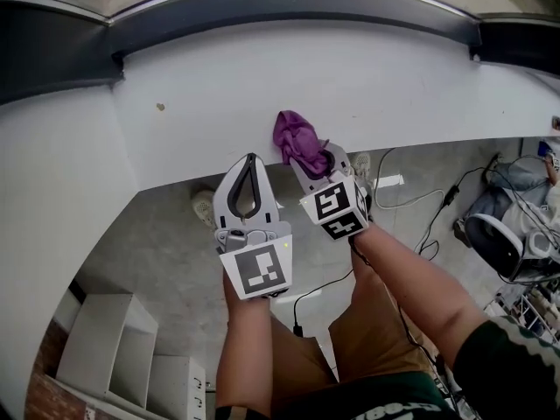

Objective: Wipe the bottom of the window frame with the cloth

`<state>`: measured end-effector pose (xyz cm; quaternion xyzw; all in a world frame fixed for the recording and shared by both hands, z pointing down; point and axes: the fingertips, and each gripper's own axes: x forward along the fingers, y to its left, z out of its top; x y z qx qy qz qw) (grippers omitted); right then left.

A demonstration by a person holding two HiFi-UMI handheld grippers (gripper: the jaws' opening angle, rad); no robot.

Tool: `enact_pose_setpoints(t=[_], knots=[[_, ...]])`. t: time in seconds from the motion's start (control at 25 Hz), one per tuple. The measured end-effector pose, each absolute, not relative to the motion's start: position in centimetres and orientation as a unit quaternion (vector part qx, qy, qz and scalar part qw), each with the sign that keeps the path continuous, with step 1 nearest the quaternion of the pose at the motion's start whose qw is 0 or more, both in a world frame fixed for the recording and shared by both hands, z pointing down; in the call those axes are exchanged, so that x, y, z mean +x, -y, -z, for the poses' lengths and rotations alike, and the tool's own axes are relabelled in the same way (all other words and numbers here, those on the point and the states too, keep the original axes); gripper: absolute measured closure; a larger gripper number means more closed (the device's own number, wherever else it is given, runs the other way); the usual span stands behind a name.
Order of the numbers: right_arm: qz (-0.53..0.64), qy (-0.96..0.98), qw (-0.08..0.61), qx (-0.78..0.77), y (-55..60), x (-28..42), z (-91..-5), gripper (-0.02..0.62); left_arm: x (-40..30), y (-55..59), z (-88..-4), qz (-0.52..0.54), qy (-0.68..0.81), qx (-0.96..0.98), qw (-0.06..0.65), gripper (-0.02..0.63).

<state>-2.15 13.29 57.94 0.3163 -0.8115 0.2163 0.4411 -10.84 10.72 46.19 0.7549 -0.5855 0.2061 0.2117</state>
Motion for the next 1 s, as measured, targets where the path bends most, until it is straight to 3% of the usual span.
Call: enact_pose_setpoints(t=[1.0], knots=[[-0.170, 0.861, 0.431, 0.209, -14.3, -19.5, -57.7, 0.443, -25.3, -14.2, -45.5, -0.188, 0.663, 0.688, 0.227, 0.603]])
